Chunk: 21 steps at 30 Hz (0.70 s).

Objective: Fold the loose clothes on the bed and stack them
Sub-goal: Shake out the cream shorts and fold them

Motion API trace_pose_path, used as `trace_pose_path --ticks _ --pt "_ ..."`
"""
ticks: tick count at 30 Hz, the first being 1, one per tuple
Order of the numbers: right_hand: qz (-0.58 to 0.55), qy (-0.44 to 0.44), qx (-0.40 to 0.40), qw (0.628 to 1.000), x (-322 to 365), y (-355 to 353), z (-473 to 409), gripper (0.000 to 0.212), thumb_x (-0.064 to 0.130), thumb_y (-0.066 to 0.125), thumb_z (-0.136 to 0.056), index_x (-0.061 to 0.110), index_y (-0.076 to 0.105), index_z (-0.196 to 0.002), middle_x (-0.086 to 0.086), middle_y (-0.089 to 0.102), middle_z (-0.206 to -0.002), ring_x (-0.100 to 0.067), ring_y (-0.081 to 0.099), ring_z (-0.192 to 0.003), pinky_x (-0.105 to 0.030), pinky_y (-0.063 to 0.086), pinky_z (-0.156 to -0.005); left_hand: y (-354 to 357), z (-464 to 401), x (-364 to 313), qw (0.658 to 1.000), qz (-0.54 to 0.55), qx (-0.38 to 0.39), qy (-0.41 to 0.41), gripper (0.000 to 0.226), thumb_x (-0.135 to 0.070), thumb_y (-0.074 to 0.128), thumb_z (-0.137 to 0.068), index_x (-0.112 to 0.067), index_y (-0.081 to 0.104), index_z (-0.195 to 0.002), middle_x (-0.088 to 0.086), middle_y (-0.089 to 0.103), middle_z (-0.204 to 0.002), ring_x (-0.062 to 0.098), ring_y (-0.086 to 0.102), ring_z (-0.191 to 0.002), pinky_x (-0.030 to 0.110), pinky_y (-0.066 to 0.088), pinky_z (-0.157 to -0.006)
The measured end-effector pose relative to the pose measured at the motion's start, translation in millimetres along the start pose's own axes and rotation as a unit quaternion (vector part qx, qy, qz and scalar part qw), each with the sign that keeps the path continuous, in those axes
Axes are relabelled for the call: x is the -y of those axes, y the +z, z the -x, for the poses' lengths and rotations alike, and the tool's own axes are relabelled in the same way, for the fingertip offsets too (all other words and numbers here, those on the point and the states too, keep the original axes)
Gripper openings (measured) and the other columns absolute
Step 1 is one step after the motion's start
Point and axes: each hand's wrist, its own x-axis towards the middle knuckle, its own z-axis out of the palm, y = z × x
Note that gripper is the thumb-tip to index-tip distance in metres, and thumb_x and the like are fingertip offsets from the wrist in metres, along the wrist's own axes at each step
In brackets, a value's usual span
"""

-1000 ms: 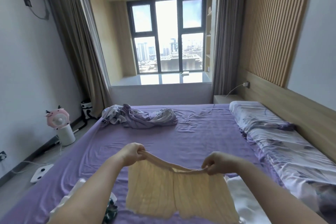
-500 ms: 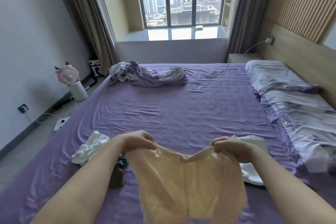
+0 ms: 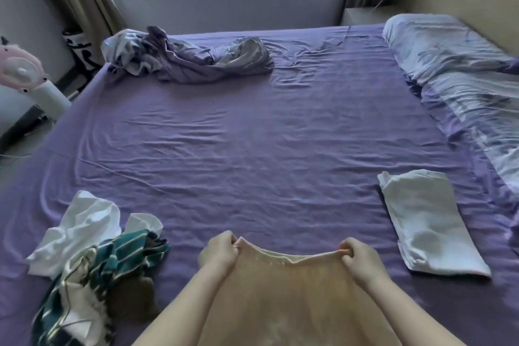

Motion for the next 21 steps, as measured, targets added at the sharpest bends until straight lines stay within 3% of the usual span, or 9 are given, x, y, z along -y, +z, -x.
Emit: trace_pose_path --ticks 7,13,16,18,19,21 --pt "-0.017 0.022 -0.068 0.997 -10.4 36.7 -62.3 0.023 0.0 0.05 -0.084 0.012 0.064 -0.097 -0.01 0.066 -0.104 -0.027 0.058 -0.1 -0.031 0.042 -0.081 41.7 -77.6 0.1 0.998 -0.001 -0.054 -0.027 0.017 -0.025 0.042 -0.095 -0.022 0.056 -0.104 0.0 0.066 -0.11 0.022 0.058 -0.108 0.034 0.034 -0.092" --pt "-0.049 0.021 -0.128 0.99 -2.0 43.1 -99.3 0.02 0.004 0.051 -0.086 0.013 0.064 -0.099 -0.009 0.064 -0.103 -0.029 0.057 -0.098 -0.036 0.045 -0.08 38.3 -127.3 -12.9 0.991 0.028 -0.128 -0.026 0.017 -0.022 0.04 -0.095 -0.021 0.054 -0.103 0.004 0.068 -0.101 0.026 0.06 -0.101 0.037 0.032 -0.089" --pt "-0.076 0.016 -0.151 0.986 -0.6 50.4 -111.0 0.02 0.004 0.052 -0.087 0.012 0.063 -0.102 -0.011 0.063 -0.105 -0.03 0.057 -0.099 -0.034 0.042 -0.08 44.2 -137.7 -19.4 0.986 0.016 -0.166 -0.024 0.019 -0.022 0.043 -0.093 -0.019 0.055 -0.108 0.006 0.065 -0.109 0.028 0.055 -0.107 0.039 0.032 -0.091" --pt "-0.09 0.028 -0.144 0.985 -2.0 57.6 -113.4 0.027 0.007 0.055 -0.087 0.011 0.057 -0.114 -0.013 0.061 -0.112 -0.031 0.056 -0.104 -0.034 0.04 -0.082 55.2 -137.9 -21.7 0.978 -0.083 -0.189 0.034 0.033 -0.023 0.049 -0.09 -0.02 0.05 -0.123 0.004 0.053 -0.127 0.026 0.045 -0.12 0.04 0.026 -0.102" --pt "-0.095 0.036 -0.138 0.985 -2.9 61.0 -113.1 0.035 0.01 0.057 -0.088 0.01 0.051 -0.122 -0.014 0.059 -0.119 -0.032 0.054 -0.109 -0.034 0.039 -0.085 60.6 -135.2 -26.0 0.968 -0.125 -0.193 0.103 0.041 -0.019 0.052 -0.087 -0.02 0.048 -0.128 0.002 0.049 -0.131 0.025 0.043 -0.124 0.038 0.022 -0.106" --pt "-0.118 0.047 -0.133 0.983 -4.5 64.9 -110.2 0.051 0.013 0.06 -0.088 0.007 0.039 -0.133 -0.013 0.053 -0.132 -0.031 0.05 -0.119 -0.034 0.037 -0.091 74.5 -130.1 -42.2 0.931 -0.107 -0.181 0.297 0.041 -0.009 0.06 -0.076 -0.015 0.061 -0.117 0.003 0.06 -0.117 0.028 0.055 -0.112 0.038 0.032 -0.101"
